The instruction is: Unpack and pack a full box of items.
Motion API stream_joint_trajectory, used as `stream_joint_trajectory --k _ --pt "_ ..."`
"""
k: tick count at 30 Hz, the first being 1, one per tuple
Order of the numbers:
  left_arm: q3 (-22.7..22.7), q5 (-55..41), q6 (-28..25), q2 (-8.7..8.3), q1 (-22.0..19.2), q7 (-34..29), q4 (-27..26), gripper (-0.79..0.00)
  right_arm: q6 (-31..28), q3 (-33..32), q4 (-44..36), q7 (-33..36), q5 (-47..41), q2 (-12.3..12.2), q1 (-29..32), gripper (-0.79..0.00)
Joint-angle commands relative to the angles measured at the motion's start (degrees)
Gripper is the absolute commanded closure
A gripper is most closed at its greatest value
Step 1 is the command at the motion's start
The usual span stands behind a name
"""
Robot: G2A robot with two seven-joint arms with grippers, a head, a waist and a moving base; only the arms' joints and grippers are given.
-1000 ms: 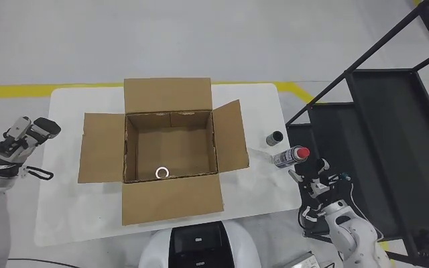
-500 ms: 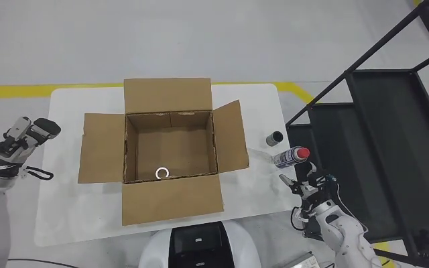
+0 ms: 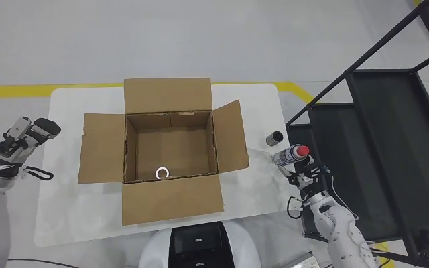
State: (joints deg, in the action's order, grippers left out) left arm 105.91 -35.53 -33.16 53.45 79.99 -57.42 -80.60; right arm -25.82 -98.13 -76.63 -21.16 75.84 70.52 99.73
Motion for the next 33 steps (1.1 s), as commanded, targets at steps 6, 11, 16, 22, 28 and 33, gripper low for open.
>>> stream_joint_trajectory --k 6,11,16,22,28,33 --pt "0.00 0.00 0.00 0.00 0.00 0.00 0.00 -0.785 2.51 0.54 4.09 -1.84 -0.61 0.04 -4.13 -0.785" --pt "0.00 0.00 0.00 0.00 0.00 0.00 0.00 -0.785 3.03 1.09 7.11 -2.89 -0.82 0.03 -6.86 -0.785" --pt "0.00 0.00 0.00 0.00 0.00 0.00 0.00 -0.785 2.85 1.74 10.06 -4.02 -0.81 -0.01 -8.90 0.000" --pt "0.00 0.00 0.00 0.00 0.00 0.00 0.00 -0.785 2.46 2.47 12.00 -5.48 -1.27 0.01 -9.65 0.000" --pt "0.00 0.00 0.00 0.00 0.00 0.00 0.00 -0.785 3.07 2.29 12.63 -8.14 -2.90 0.04 -9.84 0.000" --pt "0.00 0.00 0.00 0.00 0.00 0.00 0.00 -0.785 5.66 -0.43 10.48 -10.43 -2.33 -0.45 -8.52 0.000"
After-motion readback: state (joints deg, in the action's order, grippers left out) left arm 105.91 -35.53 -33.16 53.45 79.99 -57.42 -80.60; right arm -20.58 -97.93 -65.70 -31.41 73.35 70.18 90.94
